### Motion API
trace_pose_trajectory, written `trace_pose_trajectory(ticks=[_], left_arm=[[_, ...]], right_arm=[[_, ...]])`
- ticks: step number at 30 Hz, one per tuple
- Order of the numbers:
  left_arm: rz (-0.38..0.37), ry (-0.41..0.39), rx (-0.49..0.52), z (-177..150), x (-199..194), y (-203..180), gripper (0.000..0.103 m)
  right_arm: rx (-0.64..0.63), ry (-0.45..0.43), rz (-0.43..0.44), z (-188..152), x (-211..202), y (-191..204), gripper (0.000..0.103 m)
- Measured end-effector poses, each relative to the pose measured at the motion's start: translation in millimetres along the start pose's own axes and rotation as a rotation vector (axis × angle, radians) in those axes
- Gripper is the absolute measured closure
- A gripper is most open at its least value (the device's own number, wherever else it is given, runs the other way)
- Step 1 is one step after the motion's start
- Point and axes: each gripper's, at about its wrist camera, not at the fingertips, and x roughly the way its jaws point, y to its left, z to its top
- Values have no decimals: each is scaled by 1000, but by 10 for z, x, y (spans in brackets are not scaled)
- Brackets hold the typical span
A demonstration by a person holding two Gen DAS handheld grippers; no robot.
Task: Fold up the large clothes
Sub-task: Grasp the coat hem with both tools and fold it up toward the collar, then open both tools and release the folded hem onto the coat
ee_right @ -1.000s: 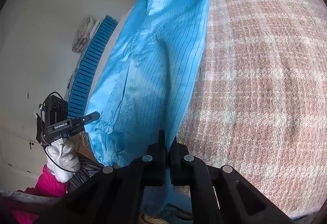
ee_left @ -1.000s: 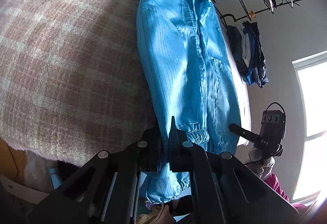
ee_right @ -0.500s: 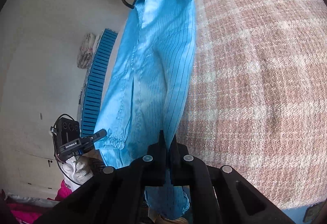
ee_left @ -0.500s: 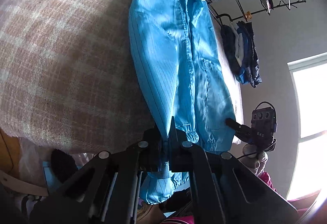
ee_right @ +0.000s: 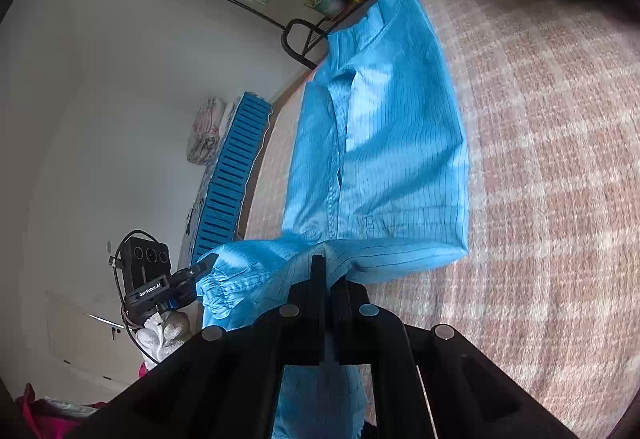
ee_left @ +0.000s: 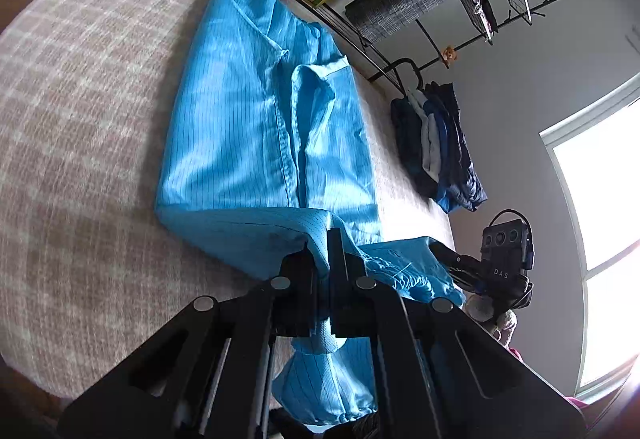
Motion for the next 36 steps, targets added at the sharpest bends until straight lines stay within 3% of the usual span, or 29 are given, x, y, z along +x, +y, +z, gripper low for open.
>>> trace_pose_trajectory(ticks=[6, 12, 20, 24, 26, 27, 29, 36], left_arm=[[46, -31, -61, 493, 304, 235, 102], [83, -27, -108, 701, 601, 500, 102], [153, 3, -112, 748, 895, 766, 102], [144, 26, -138, 747, 929, 842, 102], [133, 32, -151, 755, 907, 852, 90], [125, 30, -156, 764, 873, 847, 84], [109, 12, -158, 765, 792, 819, 60], [93, 21, -91, 619, 442, 669, 57]], right_arm=[[-11, -21, -77, 501, 212, -115, 103], [-21, -14, -154, 811, 468, -277, 103], [-8, 35, -228, 840, 666, -542, 103], [-4, 51, -215, 847, 645, -577, 98], [-12, 50, -209, 870, 613, -539, 75], [-21, 46, -205, 871, 580, -510, 73], [-43, 51, -193, 858, 508, -448, 69], [-129, 54, -180, 619, 22, -261, 64]])
